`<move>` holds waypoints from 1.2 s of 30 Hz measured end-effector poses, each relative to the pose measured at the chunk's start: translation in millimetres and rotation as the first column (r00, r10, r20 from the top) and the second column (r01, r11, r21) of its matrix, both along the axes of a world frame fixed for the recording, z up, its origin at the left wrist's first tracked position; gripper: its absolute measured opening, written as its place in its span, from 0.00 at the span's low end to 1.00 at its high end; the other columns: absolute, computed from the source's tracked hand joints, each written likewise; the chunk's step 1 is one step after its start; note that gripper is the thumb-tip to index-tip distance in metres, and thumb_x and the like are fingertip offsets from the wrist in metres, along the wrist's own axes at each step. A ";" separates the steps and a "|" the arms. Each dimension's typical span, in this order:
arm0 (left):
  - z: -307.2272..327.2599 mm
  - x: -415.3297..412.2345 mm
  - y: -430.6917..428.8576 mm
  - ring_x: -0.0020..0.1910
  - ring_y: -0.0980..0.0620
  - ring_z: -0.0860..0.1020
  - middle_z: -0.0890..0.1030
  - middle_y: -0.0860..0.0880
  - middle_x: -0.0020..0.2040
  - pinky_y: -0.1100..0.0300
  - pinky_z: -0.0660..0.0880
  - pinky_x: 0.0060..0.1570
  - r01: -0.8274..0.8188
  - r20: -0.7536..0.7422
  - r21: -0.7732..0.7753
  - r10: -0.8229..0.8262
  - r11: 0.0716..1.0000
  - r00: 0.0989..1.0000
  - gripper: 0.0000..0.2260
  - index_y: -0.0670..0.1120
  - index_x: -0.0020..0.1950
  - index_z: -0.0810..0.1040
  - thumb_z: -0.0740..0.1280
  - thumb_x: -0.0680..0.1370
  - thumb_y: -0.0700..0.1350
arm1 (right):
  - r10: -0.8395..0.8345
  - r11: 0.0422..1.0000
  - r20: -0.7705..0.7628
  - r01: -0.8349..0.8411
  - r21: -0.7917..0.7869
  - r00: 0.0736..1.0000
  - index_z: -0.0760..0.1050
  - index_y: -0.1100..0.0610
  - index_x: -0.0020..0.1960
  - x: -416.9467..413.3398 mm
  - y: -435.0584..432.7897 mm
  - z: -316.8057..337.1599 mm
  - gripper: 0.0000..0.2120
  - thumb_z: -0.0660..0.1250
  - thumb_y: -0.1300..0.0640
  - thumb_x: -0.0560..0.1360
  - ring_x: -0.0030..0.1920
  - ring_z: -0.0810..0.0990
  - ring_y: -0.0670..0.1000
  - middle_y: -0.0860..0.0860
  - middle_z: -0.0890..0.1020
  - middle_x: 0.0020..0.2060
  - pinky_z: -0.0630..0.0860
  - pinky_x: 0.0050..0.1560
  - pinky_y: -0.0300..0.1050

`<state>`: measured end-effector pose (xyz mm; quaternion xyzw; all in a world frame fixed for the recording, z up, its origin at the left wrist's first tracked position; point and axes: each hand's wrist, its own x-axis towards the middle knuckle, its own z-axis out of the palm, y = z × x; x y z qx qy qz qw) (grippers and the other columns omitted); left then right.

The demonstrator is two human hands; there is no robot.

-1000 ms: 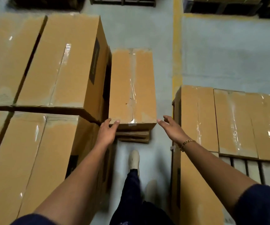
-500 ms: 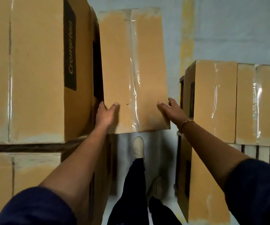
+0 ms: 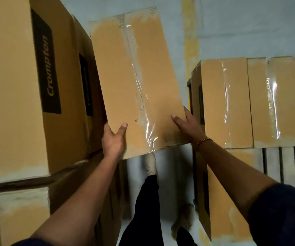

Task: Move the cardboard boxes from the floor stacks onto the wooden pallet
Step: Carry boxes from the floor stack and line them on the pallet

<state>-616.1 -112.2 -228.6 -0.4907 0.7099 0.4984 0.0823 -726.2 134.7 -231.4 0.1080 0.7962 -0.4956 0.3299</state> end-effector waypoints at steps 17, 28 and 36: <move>120.7 139.8 271.9 0.66 0.41 0.76 0.78 0.46 0.68 0.45 0.73 0.66 0.195 -0.160 -0.039 -0.199 0.980 0.967 0.35 0.49 0.75 0.69 0.70 0.74 0.65 | -0.242 0.970 -0.126 0.242 -0.010 0.962 0.59 0.50 0.82 192.6 289.2 125.5 0.36 0.69 0.43 0.79 0.78 0.63 0.52 0.49 0.65 0.79 0.60 0.75 0.45; 169.2 281.5 442.4 0.61 0.44 0.79 0.82 0.49 0.62 0.47 0.75 0.62 0.246 -0.194 -0.051 -0.251 0.968 0.948 0.25 0.52 0.71 0.73 0.71 0.77 0.60 | -0.259 0.966 -0.141 0.258 -0.030 0.955 0.69 0.46 0.76 349.6 465.2 173.8 0.27 0.68 0.42 0.79 0.65 0.78 0.48 0.44 0.80 0.65 0.73 0.70 0.55; 159.5 372.7 524.8 0.61 0.41 0.79 0.81 0.49 0.64 0.41 0.77 0.62 0.322 -0.165 -0.059 -0.327 0.945 0.931 0.27 0.54 0.73 0.69 0.68 0.78 0.63 | -0.310 0.950 -0.171 0.312 -0.015 0.935 0.71 0.45 0.74 456.1 548.4 170.3 0.23 0.67 0.44 0.80 0.61 0.80 0.48 0.44 0.82 0.61 0.76 0.67 0.53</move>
